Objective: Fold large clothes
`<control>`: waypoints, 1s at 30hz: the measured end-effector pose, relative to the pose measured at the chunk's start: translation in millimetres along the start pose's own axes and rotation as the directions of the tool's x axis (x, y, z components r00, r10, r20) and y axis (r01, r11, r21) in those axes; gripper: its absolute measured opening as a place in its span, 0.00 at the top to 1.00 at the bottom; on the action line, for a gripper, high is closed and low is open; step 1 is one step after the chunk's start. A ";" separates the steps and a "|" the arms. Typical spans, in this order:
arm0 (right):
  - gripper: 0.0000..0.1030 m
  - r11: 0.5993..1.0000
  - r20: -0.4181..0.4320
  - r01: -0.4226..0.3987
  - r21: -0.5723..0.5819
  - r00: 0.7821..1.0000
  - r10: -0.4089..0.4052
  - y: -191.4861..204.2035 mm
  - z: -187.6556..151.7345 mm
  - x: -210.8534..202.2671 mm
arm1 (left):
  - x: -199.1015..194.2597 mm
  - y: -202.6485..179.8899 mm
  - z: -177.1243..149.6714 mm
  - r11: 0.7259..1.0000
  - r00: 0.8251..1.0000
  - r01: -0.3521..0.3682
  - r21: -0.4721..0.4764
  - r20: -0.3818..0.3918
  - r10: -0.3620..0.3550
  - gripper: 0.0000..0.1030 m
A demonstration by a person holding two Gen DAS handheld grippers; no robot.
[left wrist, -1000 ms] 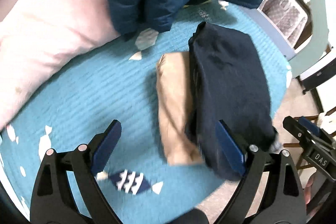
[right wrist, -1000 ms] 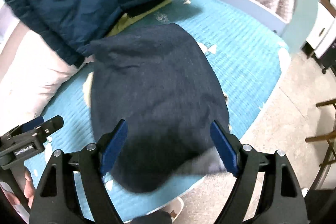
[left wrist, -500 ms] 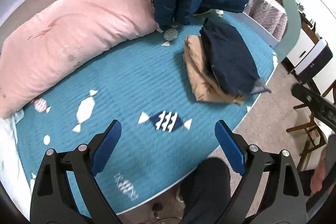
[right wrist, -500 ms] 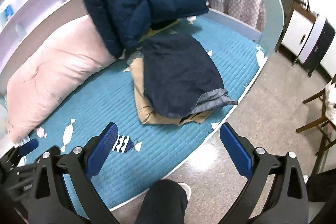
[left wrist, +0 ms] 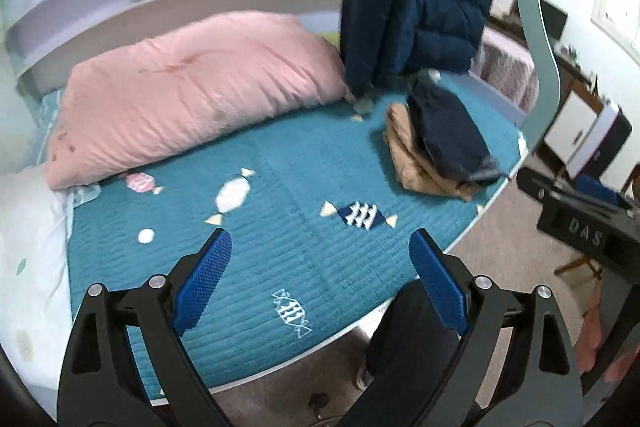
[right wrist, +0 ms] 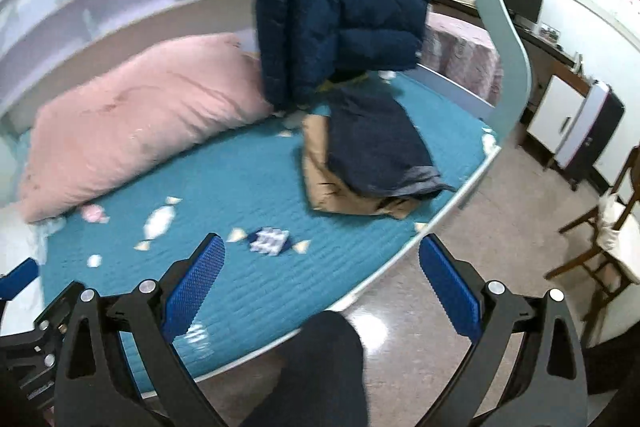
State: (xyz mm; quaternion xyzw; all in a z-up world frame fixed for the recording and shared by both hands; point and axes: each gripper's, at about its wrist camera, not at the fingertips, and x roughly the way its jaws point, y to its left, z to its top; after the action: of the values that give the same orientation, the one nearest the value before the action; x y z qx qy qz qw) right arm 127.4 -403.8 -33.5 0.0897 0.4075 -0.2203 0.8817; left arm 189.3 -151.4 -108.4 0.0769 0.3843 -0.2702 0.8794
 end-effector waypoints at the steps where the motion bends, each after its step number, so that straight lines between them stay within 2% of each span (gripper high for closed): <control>1: 0.08 1.000 0.015 -0.016 0.006 1.000 0.015 4.2 -4.0 -8.2 | -10.3 4.6 -3.7 1.000 1.000 -0.005 0.001 0.021 0.005 0.12; 4: 0.08 0.999 0.058 -0.044 0.010 0.997 0.043 17.3 -13.3 -30.3 | -33.9 17.5 -13.5 0.999 0.996 -0.041 -0.022 0.076 0.042 0.12; 10: 0.08 0.996 0.136 -0.087 -0.027 0.987 0.090 43.1 -24.4 -65.5 | -72.8 38.9 -27.1 0.996 0.985 -0.065 -0.065 0.154 0.075 0.12; 17: 0.07 0.979 0.165 -0.178 -0.097 0.968 0.192 68.7 -33.2 -87.8 | -120.5 54.5 -38.9 0.981 0.949 -0.150 -0.120 0.260 0.177 0.12; 21: 0.07 0.974 0.196 -0.186 -0.128 0.958 0.209 77.6 -36.3 -101.2 | -139.0 60.8 -43.2 0.972 0.932 -0.173 -0.158 0.293 0.213 0.12; 24: 0.07 0.978 0.251 -0.161 -0.130 0.949 0.189 80.8 -41.7 -113.2 | -151.3 60.3 -46.6 0.967 0.918 -0.197 -0.161 0.317 0.239 0.12; 30: 0.07 0.980 0.299 -0.139 -0.144 0.938 0.177 86.6 -47.6 -123.9 | -160.5 60.2 -50.2 0.966 0.913 -0.201 -0.165 0.325 0.245 0.12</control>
State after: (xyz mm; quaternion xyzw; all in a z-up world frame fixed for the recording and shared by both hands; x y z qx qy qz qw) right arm 64.3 -271.8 27.6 0.0329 0.2678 -0.1348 0.9534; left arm 100.0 -16.7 -32.4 0.0155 0.2304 -0.1520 0.9610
